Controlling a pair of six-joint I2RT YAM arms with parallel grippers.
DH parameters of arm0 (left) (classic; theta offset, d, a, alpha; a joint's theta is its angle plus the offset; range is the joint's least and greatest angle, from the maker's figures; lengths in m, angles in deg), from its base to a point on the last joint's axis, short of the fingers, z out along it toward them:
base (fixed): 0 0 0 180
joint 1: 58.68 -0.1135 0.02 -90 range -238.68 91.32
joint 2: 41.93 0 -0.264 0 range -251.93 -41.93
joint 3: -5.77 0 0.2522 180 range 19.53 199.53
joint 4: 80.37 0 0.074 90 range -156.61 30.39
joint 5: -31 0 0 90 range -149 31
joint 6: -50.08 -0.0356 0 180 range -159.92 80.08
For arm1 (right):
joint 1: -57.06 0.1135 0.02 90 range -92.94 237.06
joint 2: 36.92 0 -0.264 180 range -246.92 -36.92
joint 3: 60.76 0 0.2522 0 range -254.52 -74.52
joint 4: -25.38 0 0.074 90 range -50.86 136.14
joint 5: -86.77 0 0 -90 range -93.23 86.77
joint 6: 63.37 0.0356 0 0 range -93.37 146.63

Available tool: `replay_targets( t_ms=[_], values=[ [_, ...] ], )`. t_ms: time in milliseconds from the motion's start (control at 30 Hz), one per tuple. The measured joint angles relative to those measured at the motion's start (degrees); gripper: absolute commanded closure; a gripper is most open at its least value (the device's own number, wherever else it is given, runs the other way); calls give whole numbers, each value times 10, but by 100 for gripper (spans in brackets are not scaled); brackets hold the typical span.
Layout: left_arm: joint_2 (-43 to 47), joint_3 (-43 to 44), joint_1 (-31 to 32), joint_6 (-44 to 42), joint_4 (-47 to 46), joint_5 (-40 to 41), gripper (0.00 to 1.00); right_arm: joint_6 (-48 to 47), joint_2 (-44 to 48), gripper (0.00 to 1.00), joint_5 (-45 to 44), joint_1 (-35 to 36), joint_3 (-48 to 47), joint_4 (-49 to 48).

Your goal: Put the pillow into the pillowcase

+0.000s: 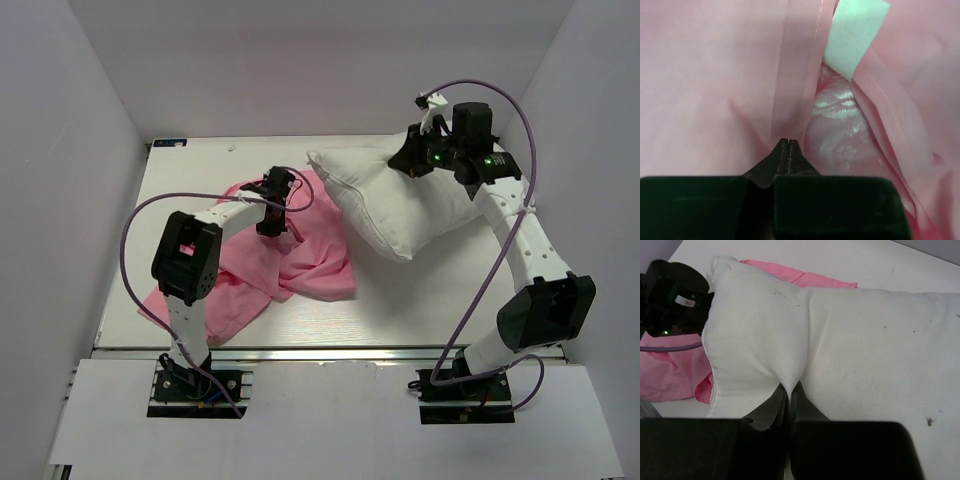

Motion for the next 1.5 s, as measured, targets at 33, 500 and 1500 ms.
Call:
replay_targets(
  t_ms=[33, 500, 1500],
  values=[
    [7, 1, 0, -1, 4, 0, 100, -2, 2, 100, 0, 3, 3, 0],
    [166, -4, -1, 9, 17, -36, 51, -36, 31, 100, -15, 67, 66, 1],
    [90, -70, 58, 31, 59, 8, 41, -46, 72, 100, -37, 70, 114, -12]
  ],
)
